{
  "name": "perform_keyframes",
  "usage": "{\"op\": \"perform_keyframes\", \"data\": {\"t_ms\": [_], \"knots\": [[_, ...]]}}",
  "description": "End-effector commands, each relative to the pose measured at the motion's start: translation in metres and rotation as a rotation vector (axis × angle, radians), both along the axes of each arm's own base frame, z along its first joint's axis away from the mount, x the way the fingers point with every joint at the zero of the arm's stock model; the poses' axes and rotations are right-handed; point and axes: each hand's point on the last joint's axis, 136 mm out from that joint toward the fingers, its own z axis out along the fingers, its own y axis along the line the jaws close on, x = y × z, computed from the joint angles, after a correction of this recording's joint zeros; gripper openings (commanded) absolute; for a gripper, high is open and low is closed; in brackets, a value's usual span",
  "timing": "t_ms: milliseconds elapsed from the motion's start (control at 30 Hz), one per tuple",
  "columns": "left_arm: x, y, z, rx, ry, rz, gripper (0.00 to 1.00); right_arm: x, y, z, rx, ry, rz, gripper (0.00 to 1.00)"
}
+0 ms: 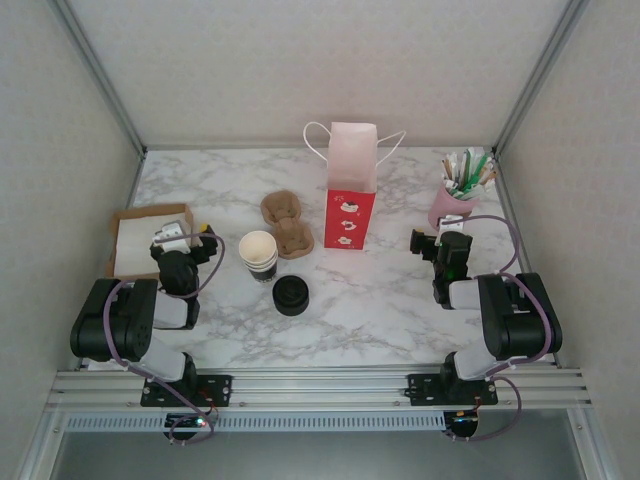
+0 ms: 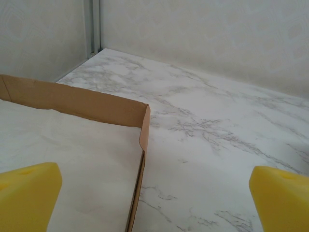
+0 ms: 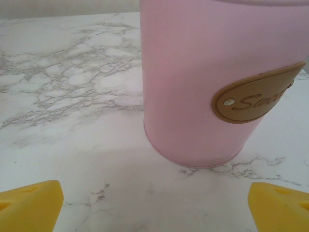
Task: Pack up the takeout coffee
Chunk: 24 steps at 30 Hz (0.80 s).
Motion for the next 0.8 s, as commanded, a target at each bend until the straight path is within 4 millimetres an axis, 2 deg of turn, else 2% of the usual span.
{"op": "perform_keyframes", "data": {"t_ms": [0,333,400,533,633,767], "knots": [[0.005,-0.002,0.013,0.017,-0.045,-0.007,0.99,0.004,0.000,0.003,-0.002,-0.016,0.012,0.99],[0.005,-0.002,0.013,0.017,-0.045,-0.007,0.99,0.004,0.000,0.003,-0.002,-0.017,0.010,0.99],[0.008,-0.009,0.012,0.028,-0.034,-0.052,0.99,0.003,0.000,0.003,-0.002,-0.016,0.011,0.99],[0.002,-0.007,0.022,0.027,-0.062,-0.032,0.99,0.004,0.002,0.004,-0.002,-0.019,0.020,0.99],[-0.016,0.004,0.035,0.014,-0.122,0.042,0.99,0.005,0.006,0.013,-0.011,0.006,0.043,0.99],[-0.025,0.010,0.049,0.009,-0.138,0.080,1.00,0.004,0.007,0.042,-0.018,-0.022,0.038,0.99]]}}
